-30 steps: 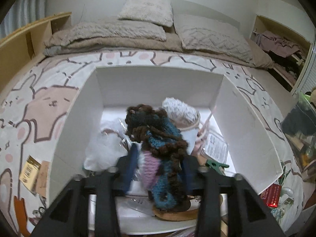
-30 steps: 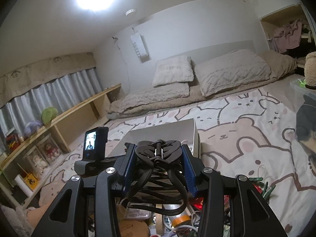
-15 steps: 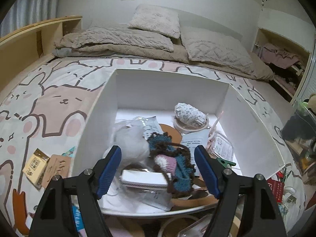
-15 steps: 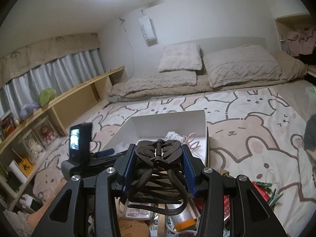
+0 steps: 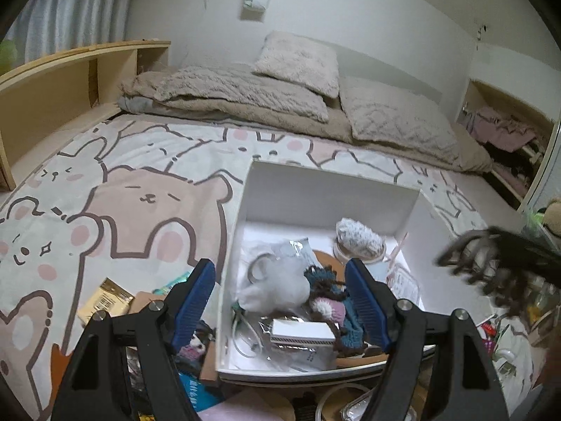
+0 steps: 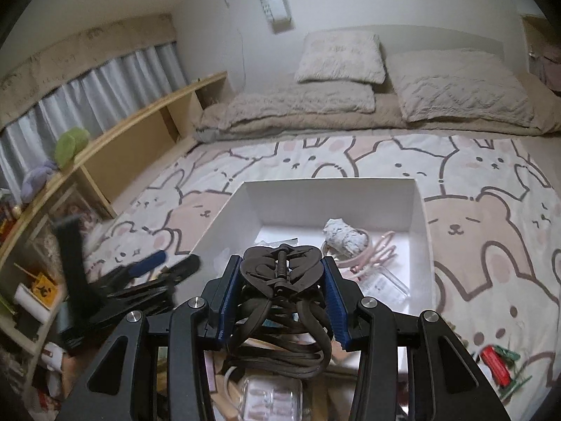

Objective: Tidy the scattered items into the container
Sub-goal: 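Open left gripper to drop crocheted pouch into the white box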

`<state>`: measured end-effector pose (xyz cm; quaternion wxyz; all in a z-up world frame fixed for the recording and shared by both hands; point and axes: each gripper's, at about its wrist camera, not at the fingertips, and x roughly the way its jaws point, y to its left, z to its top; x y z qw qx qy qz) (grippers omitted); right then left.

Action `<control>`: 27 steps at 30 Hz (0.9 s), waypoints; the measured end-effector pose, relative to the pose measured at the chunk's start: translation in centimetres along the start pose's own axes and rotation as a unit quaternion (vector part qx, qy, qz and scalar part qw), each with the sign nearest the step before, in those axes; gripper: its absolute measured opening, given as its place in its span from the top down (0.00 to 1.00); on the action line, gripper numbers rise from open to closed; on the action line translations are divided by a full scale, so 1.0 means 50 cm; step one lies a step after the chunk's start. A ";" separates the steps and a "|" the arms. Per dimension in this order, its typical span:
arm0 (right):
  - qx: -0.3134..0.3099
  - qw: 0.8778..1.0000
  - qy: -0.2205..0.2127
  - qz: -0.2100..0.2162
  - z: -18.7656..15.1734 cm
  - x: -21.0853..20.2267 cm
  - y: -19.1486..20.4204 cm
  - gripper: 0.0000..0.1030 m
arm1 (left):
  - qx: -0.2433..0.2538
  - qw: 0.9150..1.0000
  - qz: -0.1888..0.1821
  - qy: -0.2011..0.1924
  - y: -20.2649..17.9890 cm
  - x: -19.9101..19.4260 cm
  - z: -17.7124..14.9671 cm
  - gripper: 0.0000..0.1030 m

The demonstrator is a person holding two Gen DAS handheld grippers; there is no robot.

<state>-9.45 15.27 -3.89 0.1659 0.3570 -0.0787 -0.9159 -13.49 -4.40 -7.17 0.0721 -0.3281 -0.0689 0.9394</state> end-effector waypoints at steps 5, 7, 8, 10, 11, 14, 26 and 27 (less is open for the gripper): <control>-0.009 0.999 0.045 -0.008 0.027 0.077 0.027 0.56 | -0.008 1.000 -0.002 -0.018 0.026 -0.029 0.019 0.26; -0.004 0.998 0.062 -0.008 0.035 0.106 0.032 0.56 | -0.015 1.000 -0.004 -0.025 0.037 -0.038 0.024 0.26; 0.000 0.998 0.068 -0.009 0.038 0.119 0.034 0.56 | -0.019 0.999 -0.005 -0.028 0.044 -0.042 0.027 0.26; 0.007 0.997 0.079 -0.011 0.043 0.145 0.039 0.56 | -0.025 0.999 -0.004 -0.033 0.055 -0.050 0.032 0.26; 0.011 0.996 0.083 -0.012 0.046 0.156 0.041 0.56 | -0.026 0.999 -0.003 -0.036 0.061 -0.053 0.034 0.26; 0.028 0.995 0.093 -0.019 0.060 0.194 0.048 0.56 | -0.033 0.998 0.003 -0.047 0.083 -0.065 0.039 0.26; -0.009 0.982 0.184 -0.042 0.105 0.375 0.090 0.56 | -0.062 0.996 0.005 -0.067 0.165 -0.077 0.044 0.25; -0.019 0.981 0.189 -0.047 0.106 0.386 0.095 0.56 | -0.064 0.996 0.004 -0.067 0.170 -0.076 0.045 0.25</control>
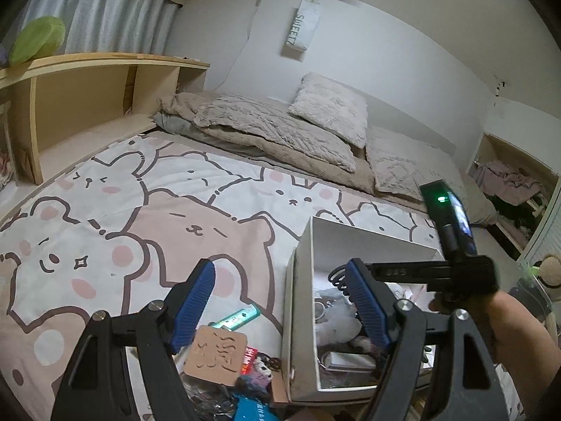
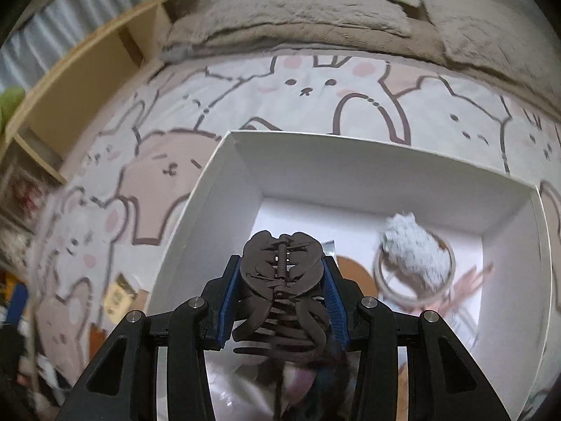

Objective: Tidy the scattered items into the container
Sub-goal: 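Open left gripper to drop crocheted pouch into the white box, then lower claw clip into the white box and open right gripper, then withdraw both tools upward away from the white box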

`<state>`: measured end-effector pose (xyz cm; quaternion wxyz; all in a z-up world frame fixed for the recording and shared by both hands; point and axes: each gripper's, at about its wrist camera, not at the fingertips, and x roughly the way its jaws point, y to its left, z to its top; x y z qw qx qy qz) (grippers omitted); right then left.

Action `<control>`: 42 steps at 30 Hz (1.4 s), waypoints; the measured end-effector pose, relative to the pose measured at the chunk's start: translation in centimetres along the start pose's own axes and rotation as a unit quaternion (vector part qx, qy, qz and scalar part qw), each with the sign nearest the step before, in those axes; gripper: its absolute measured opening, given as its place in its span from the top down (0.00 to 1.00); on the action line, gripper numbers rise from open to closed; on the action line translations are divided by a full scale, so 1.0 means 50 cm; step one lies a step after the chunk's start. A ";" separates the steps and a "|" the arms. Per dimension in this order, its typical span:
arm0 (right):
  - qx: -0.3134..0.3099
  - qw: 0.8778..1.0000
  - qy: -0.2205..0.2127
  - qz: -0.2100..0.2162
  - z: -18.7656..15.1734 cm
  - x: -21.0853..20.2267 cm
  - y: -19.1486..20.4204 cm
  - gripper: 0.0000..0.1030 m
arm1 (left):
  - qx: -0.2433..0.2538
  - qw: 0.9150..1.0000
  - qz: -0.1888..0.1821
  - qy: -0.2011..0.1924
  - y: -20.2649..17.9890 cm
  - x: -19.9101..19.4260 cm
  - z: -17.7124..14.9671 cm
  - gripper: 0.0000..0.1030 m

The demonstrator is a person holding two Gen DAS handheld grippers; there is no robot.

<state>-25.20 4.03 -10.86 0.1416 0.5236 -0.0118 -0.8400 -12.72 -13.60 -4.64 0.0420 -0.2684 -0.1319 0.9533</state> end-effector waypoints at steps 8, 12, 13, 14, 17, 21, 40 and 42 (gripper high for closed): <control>-0.148 0.986 -0.040 -0.070 0.027 0.032 0.044 0.12 | -0.009 1.000 0.001 0.003 0.026 0.015 -0.004 0.25; -0.168 0.978 -0.057 -0.114 0.029 0.023 0.035 0.04 | -0.008 1.000 0.001 0.007 0.027 0.020 -0.009 0.25; -0.169 0.977 -0.057 -0.121 0.029 0.020 0.031 0.04 | -0.007 1.000 0.001 0.007 0.027 0.020 -0.010 0.25; -0.168 0.976 -0.057 -0.126 0.028 0.017 0.025 0.04 | -0.007 1.000 0.000 0.007 0.026 0.019 -0.010 0.25; -0.162 0.976 -0.057 -0.136 0.026 0.010 0.012 0.04 | -0.006 1.000 -0.001 0.006 0.024 0.015 -0.009 0.25; -0.145 0.978 -0.064 -0.132 0.021 -0.010 -0.005 0.04 | -0.004 1.000 0.000 0.003 0.018 0.008 -0.007 0.25; -0.122 0.984 -0.111 -0.074 -0.055 -0.152 -0.021 0.04 | 0.011 1.000 -0.004 0.009 -0.021 -0.037 -0.012 0.25; -0.123 0.983 -0.115 -0.069 -0.068 -0.166 -0.019 0.04 | 0.014 1.000 -0.005 0.009 -0.028 -0.045 -0.012 0.25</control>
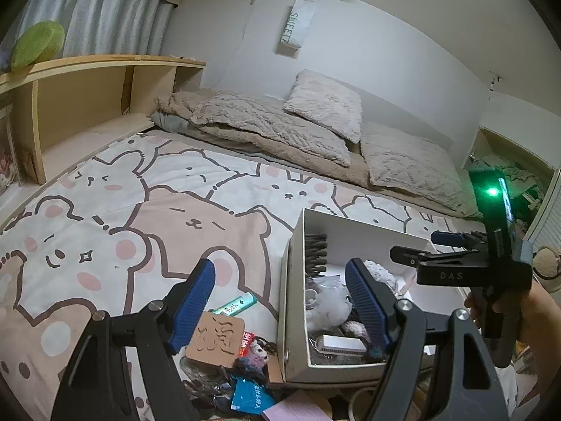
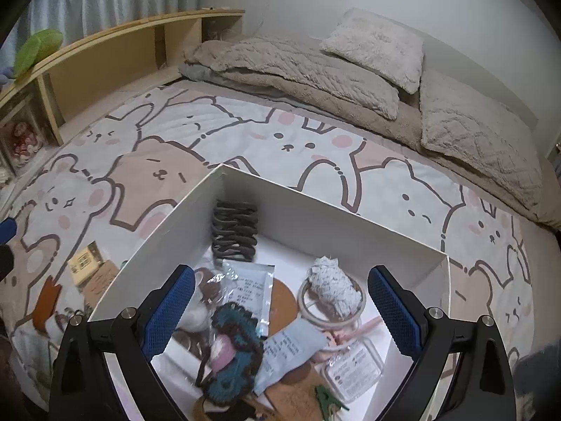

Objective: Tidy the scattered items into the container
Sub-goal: 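Withdraw both tools upward away from the white box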

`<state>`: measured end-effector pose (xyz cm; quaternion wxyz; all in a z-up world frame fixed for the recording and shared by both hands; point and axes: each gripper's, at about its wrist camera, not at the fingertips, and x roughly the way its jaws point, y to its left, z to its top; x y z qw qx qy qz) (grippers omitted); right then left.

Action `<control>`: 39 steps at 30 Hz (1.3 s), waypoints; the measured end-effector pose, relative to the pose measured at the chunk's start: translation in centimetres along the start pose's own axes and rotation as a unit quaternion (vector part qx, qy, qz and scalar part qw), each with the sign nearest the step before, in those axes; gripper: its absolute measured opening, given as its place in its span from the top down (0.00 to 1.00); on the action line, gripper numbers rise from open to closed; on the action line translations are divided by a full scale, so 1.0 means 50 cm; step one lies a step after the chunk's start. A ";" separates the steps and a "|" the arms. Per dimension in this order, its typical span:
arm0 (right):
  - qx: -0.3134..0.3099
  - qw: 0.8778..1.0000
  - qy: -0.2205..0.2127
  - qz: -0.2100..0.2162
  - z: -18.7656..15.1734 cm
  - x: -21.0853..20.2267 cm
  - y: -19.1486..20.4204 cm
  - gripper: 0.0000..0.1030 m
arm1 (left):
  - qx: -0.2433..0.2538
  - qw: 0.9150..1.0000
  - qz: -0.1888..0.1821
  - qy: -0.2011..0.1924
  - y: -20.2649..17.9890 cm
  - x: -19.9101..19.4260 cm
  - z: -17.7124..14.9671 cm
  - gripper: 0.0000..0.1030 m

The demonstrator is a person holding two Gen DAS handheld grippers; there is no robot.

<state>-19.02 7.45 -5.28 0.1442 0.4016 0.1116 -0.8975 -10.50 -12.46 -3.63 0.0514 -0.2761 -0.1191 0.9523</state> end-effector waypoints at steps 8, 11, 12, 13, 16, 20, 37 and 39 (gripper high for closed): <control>0.010 1.000 -0.023 0.013 -0.038 -0.067 -0.005 0.03 | 0.012 1.000 -0.004 0.000 -0.021 -0.033 0.004 0.25; 0.021 0.999 -0.035 0.020 -0.053 -0.095 -0.011 0.00 | 0.020 1.000 0.000 -0.001 -0.034 -0.046 0.002 0.11; 0.022 0.999 -0.039 0.020 -0.057 -0.105 -0.012 0.00 | 0.023 1.000 0.001 -0.004 -0.038 -0.050 0.001 0.10; 0.023 0.999 -0.043 0.017 -0.060 -0.112 -0.014 0.00 | 0.026 1.000 0.001 -0.005 -0.043 -0.055 0.001 0.10; 0.030 0.998 -0.052 0.015 -0.069 -0.135 -0.019 0.00 | 0.030 1.000 0.001 -0.005 -0.053 -0.064 0.001 0.04; 0.038 0.997 -0.068 0.019 -0.083 -0.169 -0.023 0.00 | 0.041 0.999 0.000 0.004 -0.069 -0.074 0.000 0.00; 0.053 0.991 -0.124 0.022 -0.163 -0.297 -0.021 0.00 | 0.067 0.998 -0.002 -0.009 -0.123 -0.145 -0.015 0.00; 0.055 0.989 -0.134 0.022 -0.173 -0.314 -0.022 0.00 | 0.066 0.998 -0.005 -0.010 -0.126 -0.153 -0.015 0.00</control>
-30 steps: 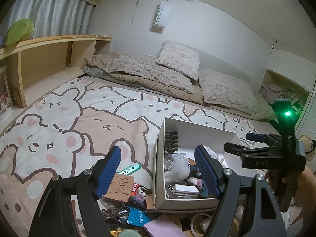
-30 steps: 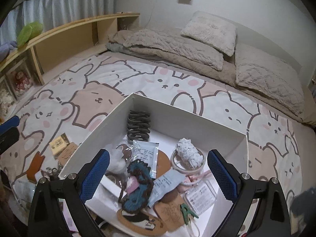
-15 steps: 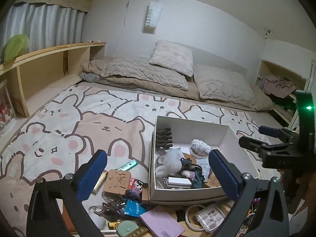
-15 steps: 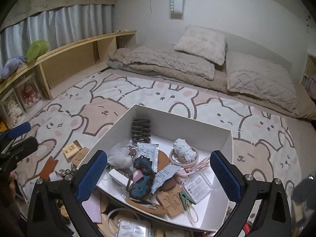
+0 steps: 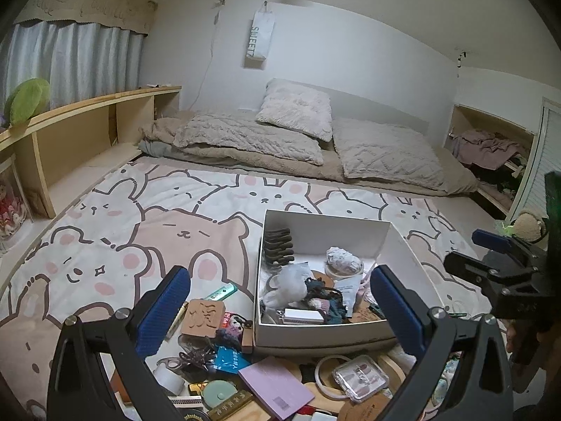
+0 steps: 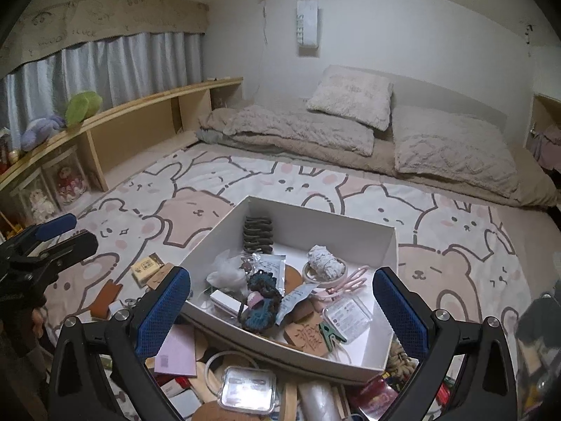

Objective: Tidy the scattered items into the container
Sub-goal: 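Withdraw both tools upward away from the white box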

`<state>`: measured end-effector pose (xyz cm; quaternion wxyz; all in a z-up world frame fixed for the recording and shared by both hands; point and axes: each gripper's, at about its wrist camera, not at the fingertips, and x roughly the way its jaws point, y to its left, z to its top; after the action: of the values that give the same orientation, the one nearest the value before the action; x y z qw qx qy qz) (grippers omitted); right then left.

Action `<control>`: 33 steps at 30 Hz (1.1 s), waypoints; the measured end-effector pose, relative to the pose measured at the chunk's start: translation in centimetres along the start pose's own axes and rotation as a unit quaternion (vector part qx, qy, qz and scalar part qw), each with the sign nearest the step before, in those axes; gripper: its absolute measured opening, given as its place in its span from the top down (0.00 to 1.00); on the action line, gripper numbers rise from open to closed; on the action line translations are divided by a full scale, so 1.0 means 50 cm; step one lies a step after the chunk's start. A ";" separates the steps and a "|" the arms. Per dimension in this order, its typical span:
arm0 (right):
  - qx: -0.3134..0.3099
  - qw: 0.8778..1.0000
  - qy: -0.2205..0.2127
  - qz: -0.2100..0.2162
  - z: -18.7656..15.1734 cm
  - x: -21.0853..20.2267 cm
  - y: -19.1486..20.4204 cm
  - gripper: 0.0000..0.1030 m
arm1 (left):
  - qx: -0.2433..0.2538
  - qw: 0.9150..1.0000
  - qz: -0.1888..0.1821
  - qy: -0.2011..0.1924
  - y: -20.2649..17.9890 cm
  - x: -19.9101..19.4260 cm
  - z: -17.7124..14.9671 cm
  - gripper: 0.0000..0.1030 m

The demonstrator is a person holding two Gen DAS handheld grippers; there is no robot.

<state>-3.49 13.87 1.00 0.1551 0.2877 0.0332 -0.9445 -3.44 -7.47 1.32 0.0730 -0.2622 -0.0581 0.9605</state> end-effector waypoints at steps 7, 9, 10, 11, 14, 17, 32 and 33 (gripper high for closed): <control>0.002 0.999 -0.039 -0.007 -0.014 -0.061 -0.017 0.00 | 0.003 1.000 -0.009 -0.005 -0.017 -0.030 -0.005 0.00; 0.005 0.999 -0.048 -0.008 -0.020 -0.076 -0.022 0.00 | 0.005 1.000 -0.006 -0.010 -0.023 -0.039 -0.007 0.00; 0.007 0.999 -0.052 -0.010 -0.024 -0.083 -0.025 0.00 | 0.007 1.000 -0.003 -0.012 -0.026 -0.042 -0.009 0.00; 0.009 0.998 -0.057 -0.011 -0.028 -0.089 -0.028 0.00 | 0.008 1.000 -0.001 -0.015 -0.027 -0.047 -0.011 0.00; 0.012 0.997 -0.069 -0.017 -0.040 -0.107 -0.036 0.00 | 0.007 1.000 -0.002 -0.021 -0.031 -0.057 -0.013 0.00; 0.017 0.996 -0.080 -0.022 -0.054 -0.124 -0.046 0.00 | 0.011 0.999 -0.001 -0.030 -0.038 -0.068 -0.015 0.00; 0.030 0.989 -0.132 -0.065 -0.120 -0.186 -0.098 0.00 | 0.012 0.999 -0.021 -0.033 -0.081 -0.057 -0.029 0.00; 0.031 0.989 -0.134 -0.062 -0.123 -0.186 -0.102 0.00 | 0.010 0.999 -0.022 -0.034 -0.082 -0.056 -0.029 0.00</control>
<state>5.52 22.18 0.88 0.0901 0.1610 0.0012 -0.9828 0.13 -3.82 2.04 0.0952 -0.2272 -0.0567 0.9675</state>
